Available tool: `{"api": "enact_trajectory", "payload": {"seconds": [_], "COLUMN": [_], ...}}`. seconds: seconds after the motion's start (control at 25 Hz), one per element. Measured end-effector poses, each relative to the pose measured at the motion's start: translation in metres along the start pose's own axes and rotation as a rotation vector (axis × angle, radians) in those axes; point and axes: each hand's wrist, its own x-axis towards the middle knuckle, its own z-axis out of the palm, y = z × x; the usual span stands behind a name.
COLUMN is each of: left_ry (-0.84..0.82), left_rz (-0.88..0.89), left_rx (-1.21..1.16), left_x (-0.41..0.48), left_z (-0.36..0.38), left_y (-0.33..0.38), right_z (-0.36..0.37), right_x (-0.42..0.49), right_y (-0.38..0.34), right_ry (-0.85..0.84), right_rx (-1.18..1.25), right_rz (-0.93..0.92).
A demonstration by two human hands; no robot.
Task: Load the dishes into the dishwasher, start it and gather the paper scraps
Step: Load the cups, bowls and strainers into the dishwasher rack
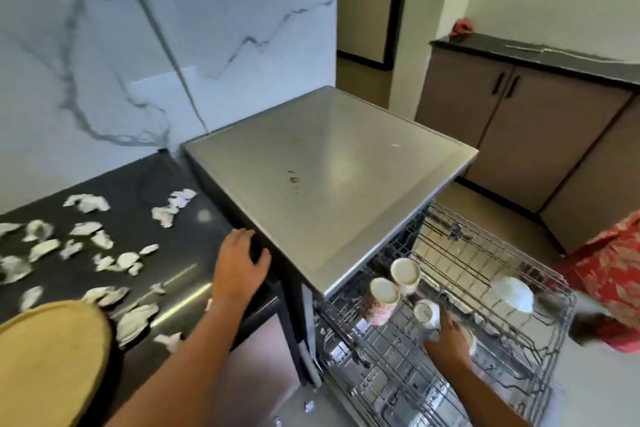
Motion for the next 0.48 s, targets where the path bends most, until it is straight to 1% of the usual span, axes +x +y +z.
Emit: {"api": "enact_trajectory", "payload": {"seconds": [0.08, 0.16, 0.24, 0.36, 0.48], "left_ry": [-0.005, 0.057, 0.144, 0.314, 0.5], "left_rz": [-0.088, -0.196, -0.272, -0.344, -0.465], "left_rx": [-0.135, -0.288, -0.372, -0.436, -0.448], "left_x": [-0.019, -0.036, -0.051, -0.064, -0.077], "left_z": [-0.009, -0.024, -0.046, -0.088, -0.142], "left_y": [0.003, 0.006, 0.0, -0.018, -0.051], "right_z": [-0.003, -0.005, -0.007, -0.008, 0.009], "right_x": [-0.018, -0.033, -0.049, -0.077, -0.112], "right_y": [-0.03, -0.063, -0.101, -0.16, -0.219], "right_ry": [0.031, 0.107, 0.194, 0.281, 0.312], "right_rx": [0.029, 0.039, 0.096, 0.177, 0.331], "right_rz": [-0.048, -0.151, -0.285, -0.445, -0.641]}}
